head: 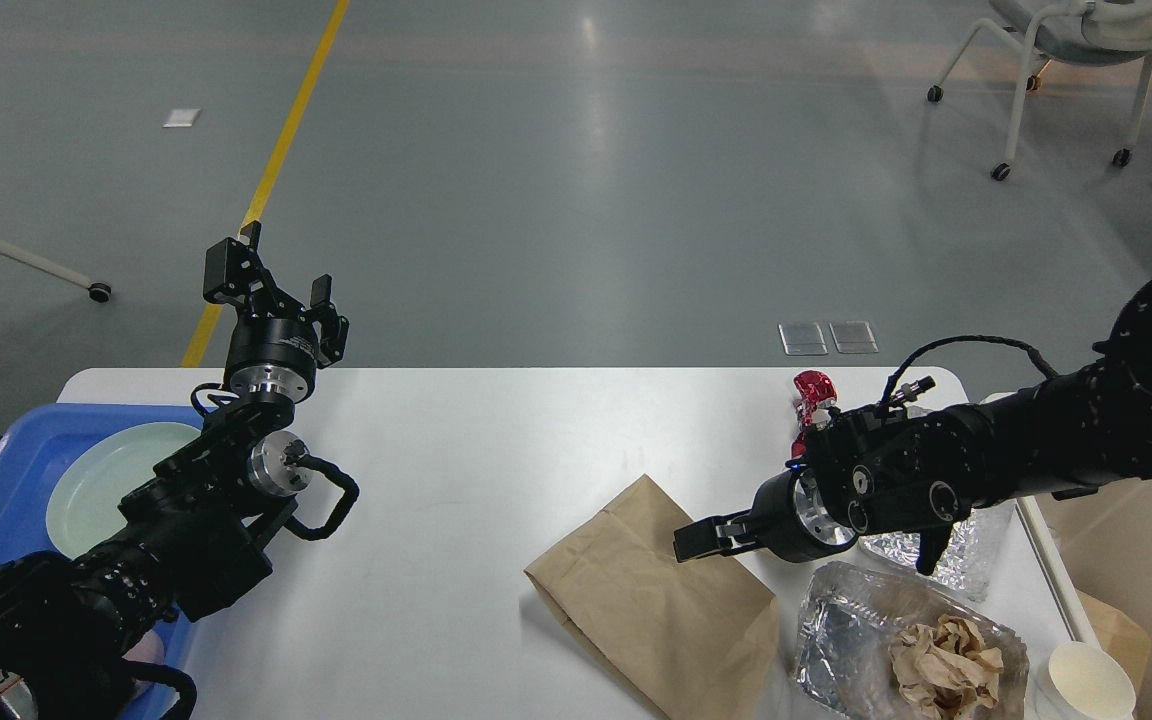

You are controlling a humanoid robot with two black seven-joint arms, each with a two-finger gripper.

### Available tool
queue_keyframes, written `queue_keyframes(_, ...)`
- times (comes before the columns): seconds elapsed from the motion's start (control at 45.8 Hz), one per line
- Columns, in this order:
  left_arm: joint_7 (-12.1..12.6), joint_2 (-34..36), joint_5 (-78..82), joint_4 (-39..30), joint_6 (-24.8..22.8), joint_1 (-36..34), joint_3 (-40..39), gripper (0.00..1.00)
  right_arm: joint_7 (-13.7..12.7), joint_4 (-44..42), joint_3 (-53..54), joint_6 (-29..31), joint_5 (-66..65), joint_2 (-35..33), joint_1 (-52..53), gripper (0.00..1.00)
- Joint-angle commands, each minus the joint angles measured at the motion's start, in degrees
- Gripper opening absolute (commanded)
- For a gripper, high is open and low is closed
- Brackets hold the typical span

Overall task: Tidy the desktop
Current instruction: 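Lower the right gripper onto the brown paper bag and grasp it, then lift the paper bag with the right gripper and drop it into the white bin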

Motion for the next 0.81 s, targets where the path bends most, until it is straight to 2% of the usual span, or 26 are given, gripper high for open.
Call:
queue_keyframes(0.0, 0.0, 0.0, 0.0, 0.0, 0.0, 0.0, 0.0, 1.0, -0.3, -0.3, -0.2, -0.1, -0.2, 1.3, -1.1, 0.7)
queue_keyframes(0.109, 0.0, 0.0, 0.0, 0.0, 0.0, 0.0, 0.0, 1.0, -0.4, -1.8, -0.5, -0.2, -0.3, 2.3, -2.0, 0.4)
queue_keyframes(0.284, 0.0, 0.0, 0.0, 0.0, 0.0, 0.0, 0.0, 1.0, -0.5, -3.1, -0.7, -0.4, -0.2, 2.8, -2.8, 0.0)
queue_keyframes(0.568, 0.0, 0.0, 0.0, 0.0, 0.0, 0.0, 0.0, 1.0, -0.2, -2.4, -0.7, 0.4, 0.3, 2.1, -0.4, 0.0)
queue_keyframes(0.677, 0.0, 0.0, 0.0, 0.0, 0.0, 0.0, 0.0, 1.0, 0.1, 1.9, -0.5, 1.6, 0.3, -1.5, 5.7, 0.0)
queue_keyframes(0.787, 0.0, 0.0, 0.0, 0.0, 0.0, 0.0, 0.0, 1.0, 0.4, 8.3, 0.3, 6.4, 0.4, -6.3, 15.9, 0.0)
